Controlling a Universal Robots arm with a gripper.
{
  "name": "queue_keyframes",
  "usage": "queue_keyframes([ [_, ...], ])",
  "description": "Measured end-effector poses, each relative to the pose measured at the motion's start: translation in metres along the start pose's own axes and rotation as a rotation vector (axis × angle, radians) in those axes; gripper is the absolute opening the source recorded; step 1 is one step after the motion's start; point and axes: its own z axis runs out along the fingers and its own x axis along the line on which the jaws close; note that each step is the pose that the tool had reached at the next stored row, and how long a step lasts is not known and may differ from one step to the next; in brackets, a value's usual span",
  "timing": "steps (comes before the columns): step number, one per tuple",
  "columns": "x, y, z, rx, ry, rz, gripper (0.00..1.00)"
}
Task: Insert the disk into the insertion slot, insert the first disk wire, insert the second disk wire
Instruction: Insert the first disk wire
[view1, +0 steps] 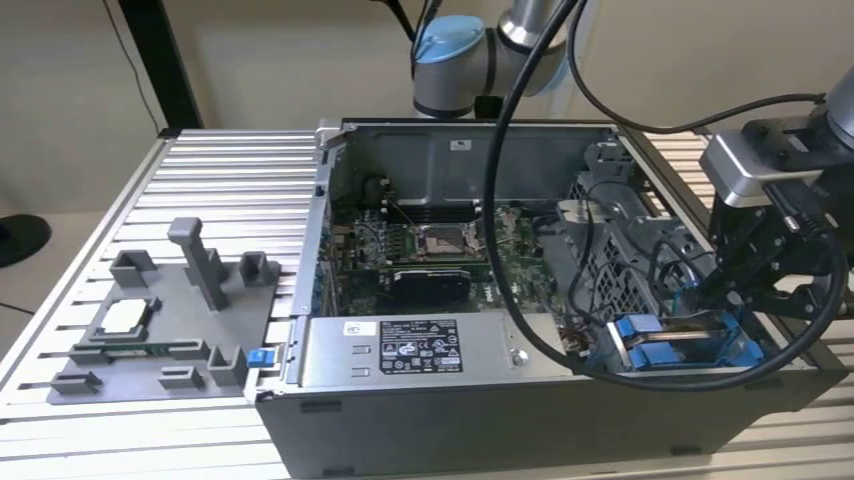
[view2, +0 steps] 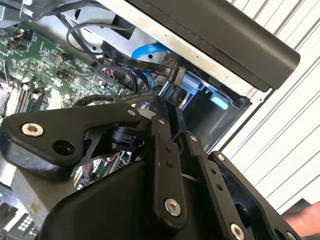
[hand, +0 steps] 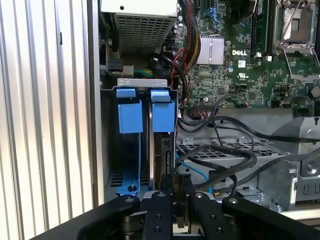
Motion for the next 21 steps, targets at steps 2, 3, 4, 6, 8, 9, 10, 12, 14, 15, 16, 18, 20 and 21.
queue_keyframes([
  [2, 0.0000, 0.0000, 0.0002, 0.0000, -0.0001, 0.000, 0.00],
  [3, 0.0000, 0.0000, 0.0004, 0.0000, -0.0002, 0.000, 0.00],
  [4, 0.0001, 0.0001, 0.0007, 0.0000, -0.0002, 0.000, 0.00],
  [6, 0.0002, 0.0001, 0.0011, 0.0000, 0.0000, 0.000, 0.00],
  [8, 0.0003, 0.0001, 0.0017, 0.0000, -0.0001, 0.000, 0.00],
  [9, 0.0003, 0.0001, 0.0021, 0.0000, -0.0001, 0.000, 0.00],
  [10, 0.0004, 0.0001, 0.0025, 0.0000, -0.0002, 0.000, 0.00],
  [12, 0.0006, 0.0001, 0.0035, 0.0000, -0.0002, 0.000, 0.00],
  [14, 0.0008, 0.0002, 0.0053, 0.0000, -0.0001, 0.000, 0.00],
  [15, 0.0008, 0.0002, 0.0064, 0.0001, -0.0001, 0.001, 0.00],
  [16, 0.0007, 0.0003, 0.0073, 0.0001, 0.0000, 0.001, 0.00],
  [18, -0.0001, 0.0004, 0.0090, 0.0002, 0.0000, 0.001, 0.00],
  [20, -0.0014, 0.0005, 0.0100, 0.0002, -0.0001, 0.001, 0.00],
  [21, -0.0018, 0.0003, 0.0103, 0.0001, -0.0001, 0.001, 0.00],
])
